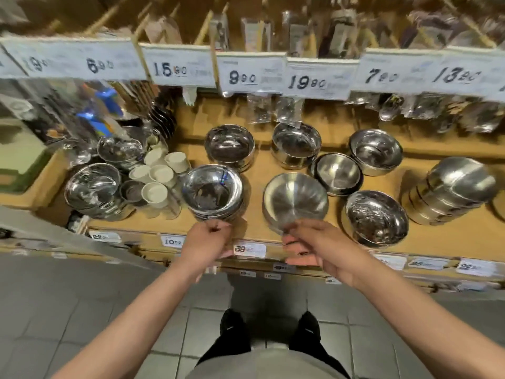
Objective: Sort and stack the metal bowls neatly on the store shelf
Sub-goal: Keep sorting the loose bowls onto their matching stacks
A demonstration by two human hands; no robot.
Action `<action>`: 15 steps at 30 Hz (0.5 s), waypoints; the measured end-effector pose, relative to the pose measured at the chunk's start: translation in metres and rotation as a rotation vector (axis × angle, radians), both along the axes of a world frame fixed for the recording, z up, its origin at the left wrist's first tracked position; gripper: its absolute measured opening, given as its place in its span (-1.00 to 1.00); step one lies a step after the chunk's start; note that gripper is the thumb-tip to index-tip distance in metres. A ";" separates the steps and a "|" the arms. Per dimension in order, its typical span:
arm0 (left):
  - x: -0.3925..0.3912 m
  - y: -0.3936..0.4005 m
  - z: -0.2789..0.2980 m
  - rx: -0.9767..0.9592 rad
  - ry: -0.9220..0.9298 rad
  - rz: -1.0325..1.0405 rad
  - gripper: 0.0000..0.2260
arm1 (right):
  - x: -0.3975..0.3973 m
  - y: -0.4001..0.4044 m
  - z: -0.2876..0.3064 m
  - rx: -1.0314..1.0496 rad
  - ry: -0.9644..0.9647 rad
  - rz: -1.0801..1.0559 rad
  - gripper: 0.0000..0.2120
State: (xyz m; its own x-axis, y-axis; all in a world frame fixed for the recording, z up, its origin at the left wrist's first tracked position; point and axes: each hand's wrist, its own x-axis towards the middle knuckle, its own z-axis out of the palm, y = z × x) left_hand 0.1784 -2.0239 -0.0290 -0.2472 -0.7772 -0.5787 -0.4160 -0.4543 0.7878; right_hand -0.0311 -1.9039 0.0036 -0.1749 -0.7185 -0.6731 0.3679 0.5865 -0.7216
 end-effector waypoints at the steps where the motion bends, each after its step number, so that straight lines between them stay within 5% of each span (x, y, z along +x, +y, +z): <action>1: 0.018 -0.010 0.000 -0.008 -0.016 0.025 -0.87 | 0.016 -0.013 0.000 -0.005 0.005 0.004 -0.82; 5: 0.062 -0.054 0.008 -0.127 -0.123 0.142 -0.87 | 0.062 -0.067 -0.006 -0.074 0.138 -0.084 -0.85; 11: 0.057 -0.088 0.022 -0.277 -0.093 0.088 -0.87 | 0.072 -0.125 -0.022 0.036 0.441 -0.036 -0.39; 15: 0.046 -0.092 0.023 -0.288 -0.118 -0.014 -0.90 | 0.074 -0.137 -0.026 0.076 0.680 0.017 -0.79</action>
